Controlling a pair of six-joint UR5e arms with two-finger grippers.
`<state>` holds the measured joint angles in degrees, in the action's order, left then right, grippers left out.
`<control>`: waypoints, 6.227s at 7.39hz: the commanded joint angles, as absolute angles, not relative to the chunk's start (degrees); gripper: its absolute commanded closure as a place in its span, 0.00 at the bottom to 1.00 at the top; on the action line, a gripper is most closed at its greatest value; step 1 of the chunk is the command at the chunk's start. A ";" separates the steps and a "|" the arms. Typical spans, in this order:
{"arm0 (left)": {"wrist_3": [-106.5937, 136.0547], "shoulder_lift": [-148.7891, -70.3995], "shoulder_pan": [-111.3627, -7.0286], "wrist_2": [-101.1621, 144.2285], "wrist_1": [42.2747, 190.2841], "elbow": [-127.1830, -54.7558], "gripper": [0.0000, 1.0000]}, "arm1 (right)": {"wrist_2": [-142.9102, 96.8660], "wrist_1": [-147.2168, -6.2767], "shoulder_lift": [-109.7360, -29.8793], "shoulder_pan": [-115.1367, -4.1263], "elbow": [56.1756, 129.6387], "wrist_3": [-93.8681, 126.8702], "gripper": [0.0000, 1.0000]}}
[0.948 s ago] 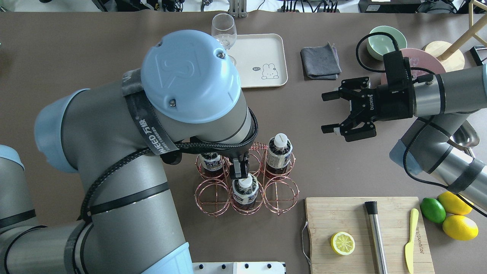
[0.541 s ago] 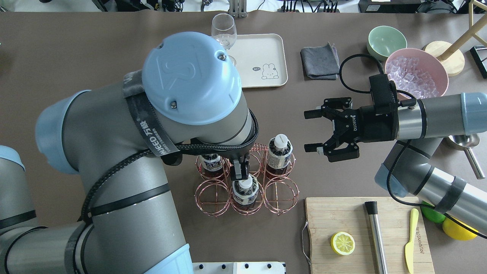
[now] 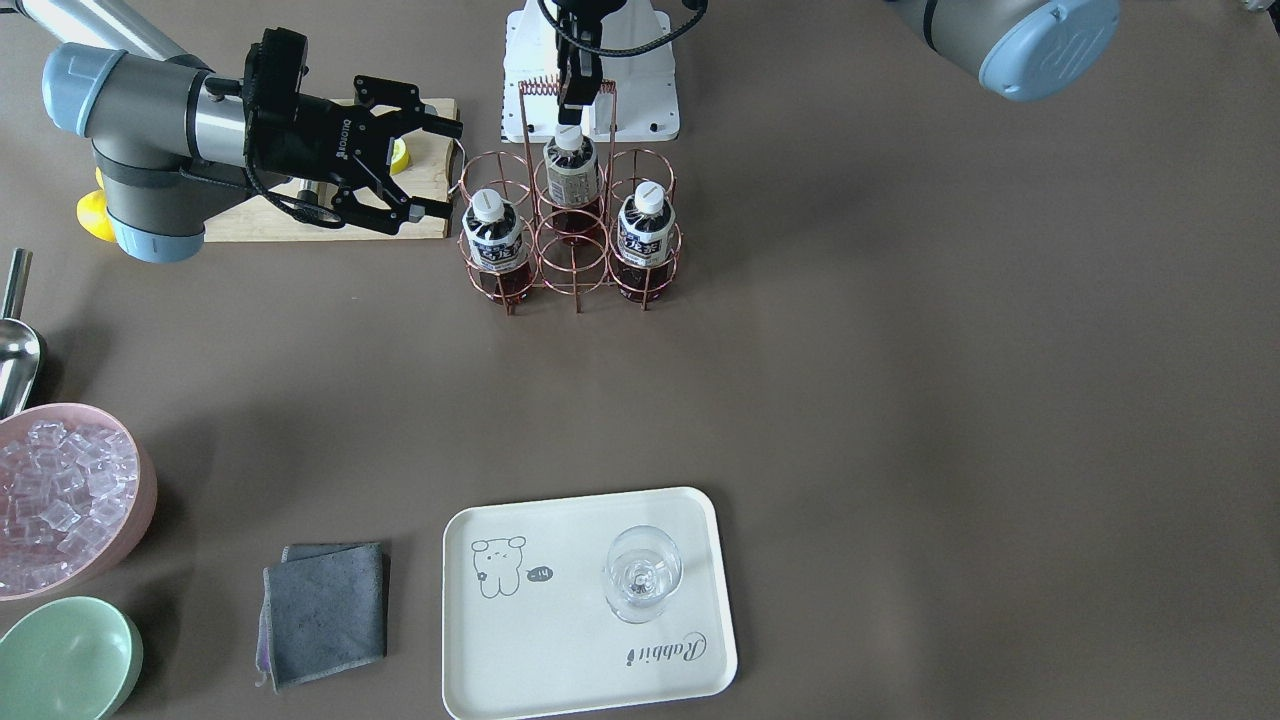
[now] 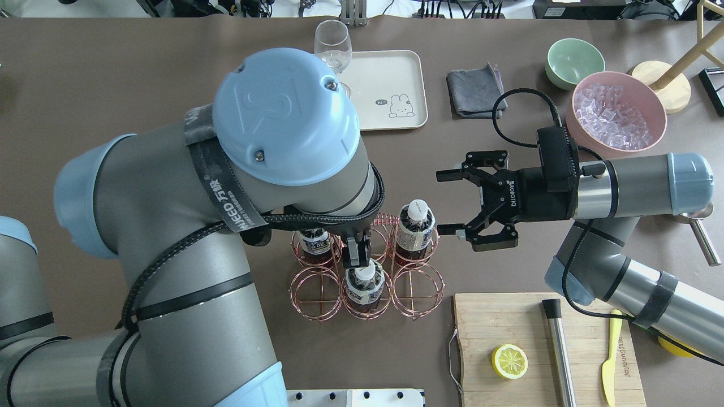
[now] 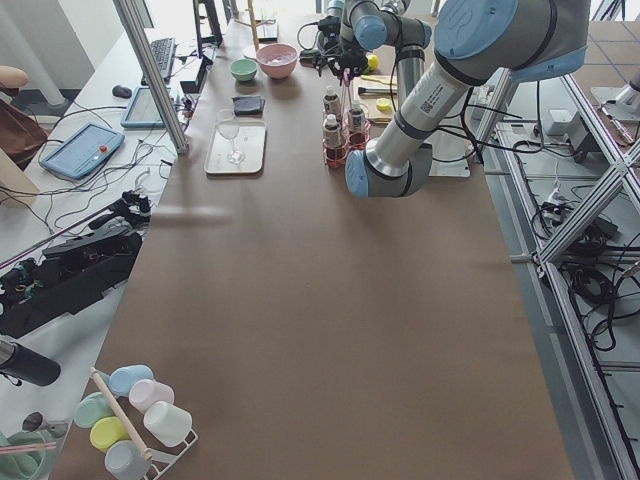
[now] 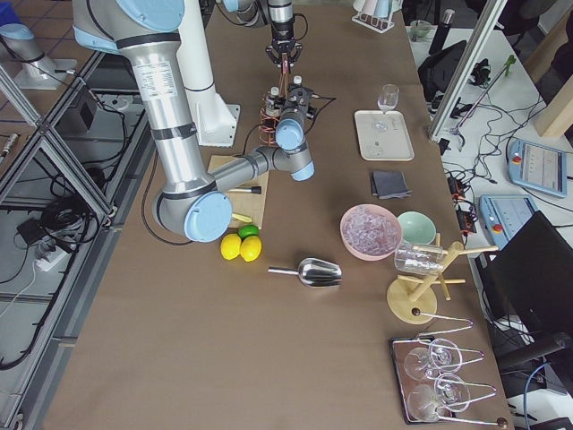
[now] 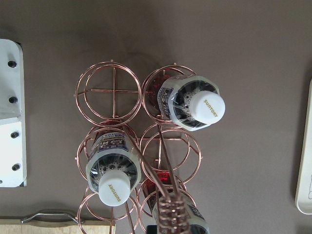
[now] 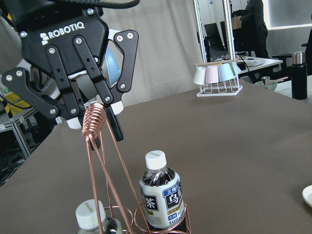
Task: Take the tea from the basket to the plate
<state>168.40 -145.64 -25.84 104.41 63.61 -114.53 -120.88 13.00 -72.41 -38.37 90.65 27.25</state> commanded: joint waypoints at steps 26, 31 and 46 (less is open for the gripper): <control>168.66 -145.81 -24.61 104.41 63.19 -114.08 1.00 | -118.56 6.25 -68.39 -46.92 98.00 32.87 1.00; 168.84 -145.99 -24.61 104.50 63.19 -114.26 1.00 | -118.04 3.52 -56.10 -57.82 73.28 24.13 1.00; 125.83 -121.47 -67.73 123.91 60.47 -115.35 1.00 | -83.85 10.01 -43.32 -41.75 50.19 27.68 1.00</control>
